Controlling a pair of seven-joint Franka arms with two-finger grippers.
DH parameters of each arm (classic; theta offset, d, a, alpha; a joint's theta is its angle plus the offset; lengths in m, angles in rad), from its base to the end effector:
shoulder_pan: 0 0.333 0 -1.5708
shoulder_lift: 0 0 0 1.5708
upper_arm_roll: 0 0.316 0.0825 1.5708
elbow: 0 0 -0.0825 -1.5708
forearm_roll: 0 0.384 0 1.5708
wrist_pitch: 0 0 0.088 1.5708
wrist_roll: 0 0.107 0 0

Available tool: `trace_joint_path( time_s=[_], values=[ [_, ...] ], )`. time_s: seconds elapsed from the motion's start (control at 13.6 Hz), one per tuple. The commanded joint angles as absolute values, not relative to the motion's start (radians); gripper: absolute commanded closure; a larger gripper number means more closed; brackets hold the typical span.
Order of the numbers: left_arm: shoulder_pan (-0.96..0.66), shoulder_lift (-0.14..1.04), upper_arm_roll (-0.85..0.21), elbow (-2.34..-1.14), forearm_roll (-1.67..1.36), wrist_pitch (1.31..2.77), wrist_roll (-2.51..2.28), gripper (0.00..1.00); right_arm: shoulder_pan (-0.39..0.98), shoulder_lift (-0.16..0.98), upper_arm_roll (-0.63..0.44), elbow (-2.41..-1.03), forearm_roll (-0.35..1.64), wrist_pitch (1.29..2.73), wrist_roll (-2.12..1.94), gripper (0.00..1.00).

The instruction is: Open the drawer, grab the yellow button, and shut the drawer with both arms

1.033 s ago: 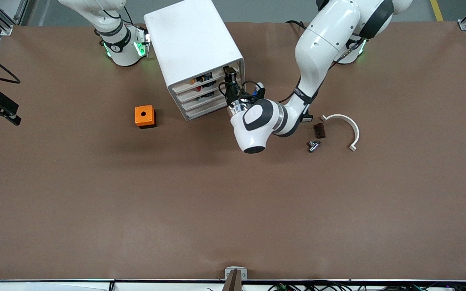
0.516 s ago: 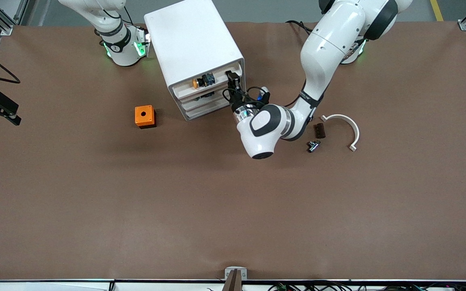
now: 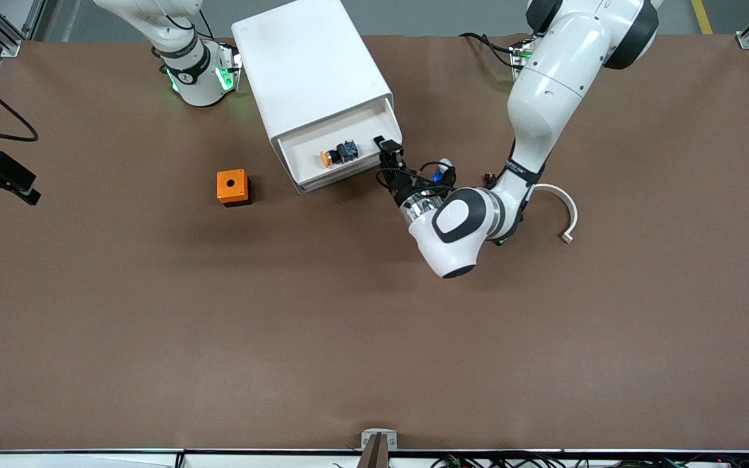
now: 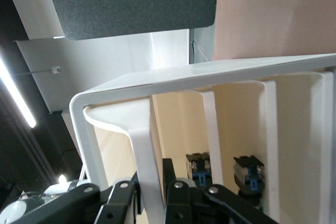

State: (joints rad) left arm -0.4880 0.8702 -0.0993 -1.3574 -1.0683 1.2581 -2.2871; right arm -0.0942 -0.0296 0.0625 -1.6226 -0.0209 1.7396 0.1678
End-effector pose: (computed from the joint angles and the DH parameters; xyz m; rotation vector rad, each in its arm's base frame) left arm 0.4917 -0.4447 0.2348 -1.1199 -1.6106 1.5383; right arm 0.5612 -0.0192 0.6323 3.1052 -0.3075 0.2309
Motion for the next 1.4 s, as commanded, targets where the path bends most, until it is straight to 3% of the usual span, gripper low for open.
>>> trace_joint_path(
  time_s=[0.0, 0.66, 0.74, 0.96, 1.03, 1.33],
  values=[
    [-0.46, 0.888, -0.094, -1.33, -1.091, 1.275, -2.296, 0.85, -0.025, -0.034, 0.072, -1.626, -0.038, 1.724, 0.449, 0.0],
    [-0.425, 0.882, -0.094, -1.33, -1.091, 1.276, -2.295, 0.77, 0.07, 0.047, 0.072, -1.626, -0.025, 1.733, 0.705, 0.0],
    [-0.425, 0.882, -0.094, -1.33, -1.091, 1.276, -2.295, 0.69, 0.086, 0.067, 0.072, -1.626, -0.025, 1.738, 0.763, 0.0],
    [-0.425, 0.877, -0.095, -1.322, -1.092, 1.302, -2.266, 0.13, 0.143, 0.121, 0.071, -1.631, -0.029, 1.747, 0.857, 0.0],
    [-0.423, 0.876, -0.097, -1.318, -1.094, 1.305, -2.229, 0.03, 0.158, 0.135, 0.071, -1.631, -0.034, 1.747, 0.857, 0.0],
    [-0.391, 0.868, -0.106, -1.281, -1.134, 1.304, -1.966, 0.01, 0.233, 0.156, 0.072, -1.643, -0.023, 1.73, 1.026, 0.0]
  ],
)
